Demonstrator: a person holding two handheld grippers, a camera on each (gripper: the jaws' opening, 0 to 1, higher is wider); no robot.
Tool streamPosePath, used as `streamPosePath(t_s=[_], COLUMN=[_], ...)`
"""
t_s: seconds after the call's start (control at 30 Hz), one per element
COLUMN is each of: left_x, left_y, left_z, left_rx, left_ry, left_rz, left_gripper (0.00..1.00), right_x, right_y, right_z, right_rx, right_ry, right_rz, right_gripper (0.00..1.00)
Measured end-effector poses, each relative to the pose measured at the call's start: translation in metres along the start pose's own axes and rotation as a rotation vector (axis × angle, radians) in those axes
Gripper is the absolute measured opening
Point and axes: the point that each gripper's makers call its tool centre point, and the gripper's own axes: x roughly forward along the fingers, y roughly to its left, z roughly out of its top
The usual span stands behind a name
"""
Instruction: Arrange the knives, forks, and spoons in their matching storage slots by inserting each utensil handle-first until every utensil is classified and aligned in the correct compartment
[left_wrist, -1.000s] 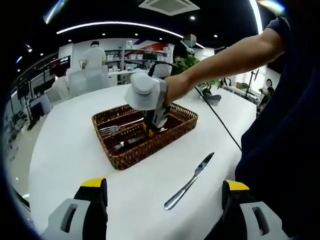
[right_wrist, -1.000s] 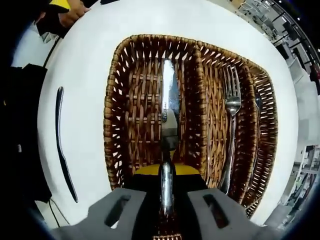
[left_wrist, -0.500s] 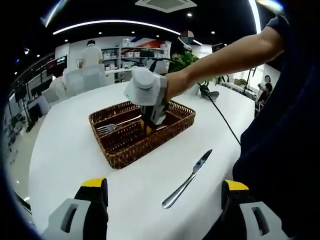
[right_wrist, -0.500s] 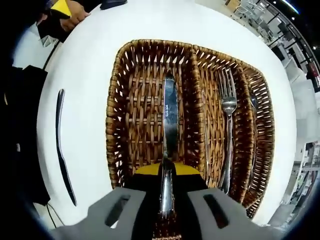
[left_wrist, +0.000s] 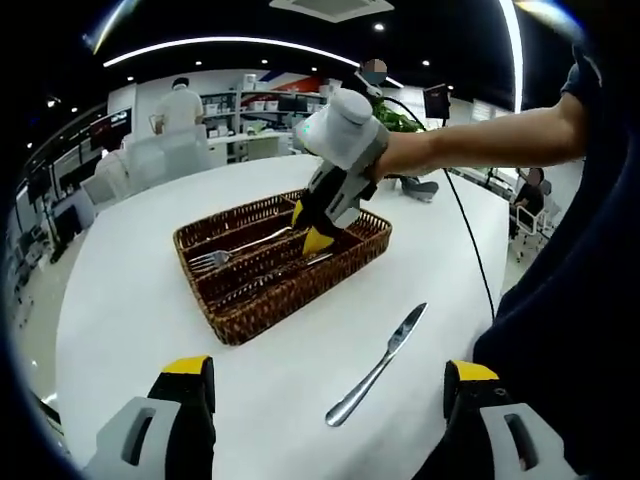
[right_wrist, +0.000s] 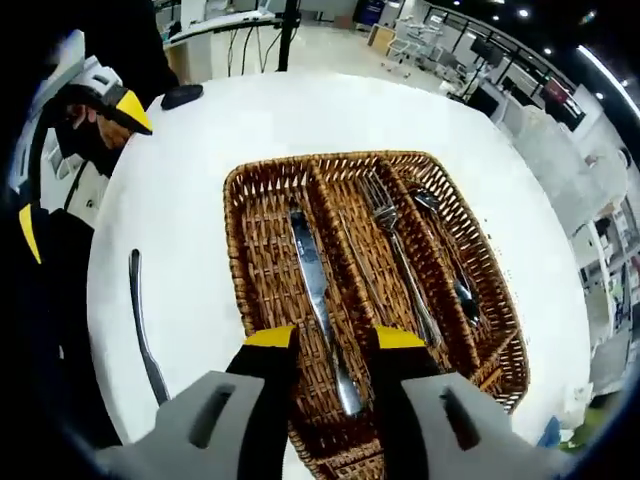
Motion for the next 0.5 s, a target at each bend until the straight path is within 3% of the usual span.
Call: streamPosePath(t_s=[0.23, 0.5], left_x=[0.006, 0.013], left_y=[0.004, 0.006], left_z=[0.003, 0.005], left_rx=[-0.035, -0.074], left_ry=[0.039, 0.080], left_rz=[-0.013, -0.022], left_gripper=[0.99, 1.00], right_x=[-0.033, -0.062], right_y=[0.005, 0.013], right_z=[-0.007, -0.032], right_rx=[0.187, 0.295], right_ry=[-0.118, -0.154], right_rz=[-0.025, -0.066], right_gripper=[0.51, 0.65])
